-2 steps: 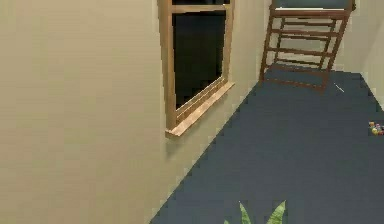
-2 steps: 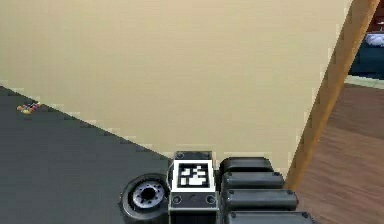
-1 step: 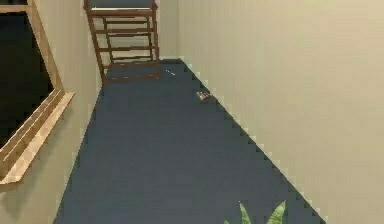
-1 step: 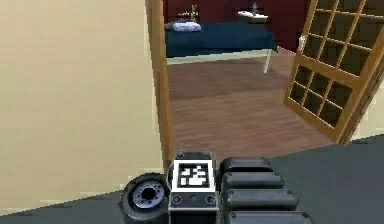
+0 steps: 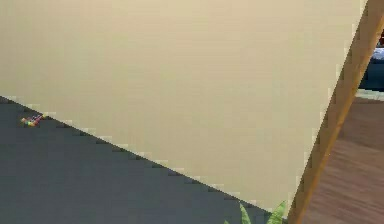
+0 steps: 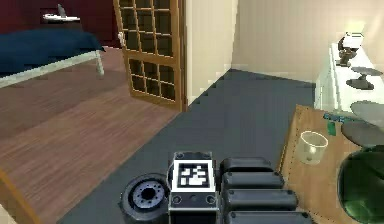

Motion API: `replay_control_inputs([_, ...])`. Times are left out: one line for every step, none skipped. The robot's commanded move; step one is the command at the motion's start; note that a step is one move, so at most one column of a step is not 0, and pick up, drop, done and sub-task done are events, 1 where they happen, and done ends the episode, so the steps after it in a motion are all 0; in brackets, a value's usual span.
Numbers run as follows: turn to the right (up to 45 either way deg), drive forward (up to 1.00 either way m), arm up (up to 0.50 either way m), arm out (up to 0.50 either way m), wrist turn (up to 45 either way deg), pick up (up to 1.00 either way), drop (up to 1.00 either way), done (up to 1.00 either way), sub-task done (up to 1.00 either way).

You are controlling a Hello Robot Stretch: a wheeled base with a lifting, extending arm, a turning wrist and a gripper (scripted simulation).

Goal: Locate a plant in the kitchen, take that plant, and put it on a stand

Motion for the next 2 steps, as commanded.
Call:
replay_control_inputs([39.0,0.00,0.00,0.00,0.0,0.00,0.00,0.00,0.00])
replay_control_inputs([0.0,0.00,0.00,0.48,0.0,0.00,0.00,0.00,0.00])
